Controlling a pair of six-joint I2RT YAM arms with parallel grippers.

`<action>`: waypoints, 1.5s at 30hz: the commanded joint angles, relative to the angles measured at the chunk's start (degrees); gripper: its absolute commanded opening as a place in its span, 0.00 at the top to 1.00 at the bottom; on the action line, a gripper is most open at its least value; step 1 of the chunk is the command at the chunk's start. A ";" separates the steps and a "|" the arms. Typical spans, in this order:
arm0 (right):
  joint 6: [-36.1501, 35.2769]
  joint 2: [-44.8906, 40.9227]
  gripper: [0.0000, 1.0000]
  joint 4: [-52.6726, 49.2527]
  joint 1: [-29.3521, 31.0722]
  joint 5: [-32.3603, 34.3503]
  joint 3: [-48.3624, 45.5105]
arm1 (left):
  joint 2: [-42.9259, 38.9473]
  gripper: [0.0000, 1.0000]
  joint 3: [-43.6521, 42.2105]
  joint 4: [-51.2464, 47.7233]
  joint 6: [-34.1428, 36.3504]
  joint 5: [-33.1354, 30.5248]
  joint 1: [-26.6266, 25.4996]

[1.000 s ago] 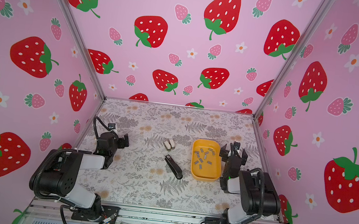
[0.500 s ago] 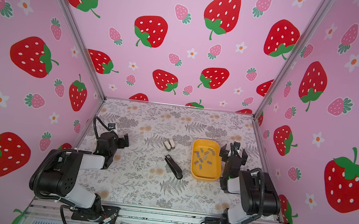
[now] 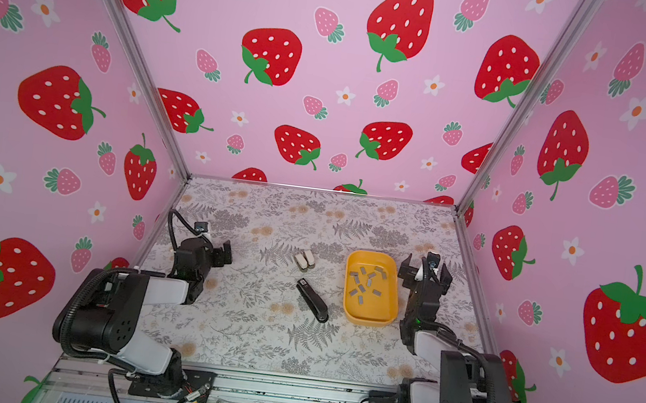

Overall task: Load the staples into the stapler
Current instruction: 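Reach the left gripper toward the black stapler while the right arm rises toward the tray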

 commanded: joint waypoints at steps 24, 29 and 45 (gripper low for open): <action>24.82 -24.48 0.01 -26.62 0.31 -38.43 7.48 | -36.04 0.01 22.47 -37.71 -21.75 20.67 -1.35; 23.56 -28.36 0.01 -25.78 0.34 -32.03 3.58 | -34.09 0.09 23.04 -32.33 -15.26 28.99 -3.90; 18.64 -22.05 0.00 -9.53 0.69 -32.74 -7.75 | -24.78 0.24 28.83 -58.09 51.16 51.18 -27.94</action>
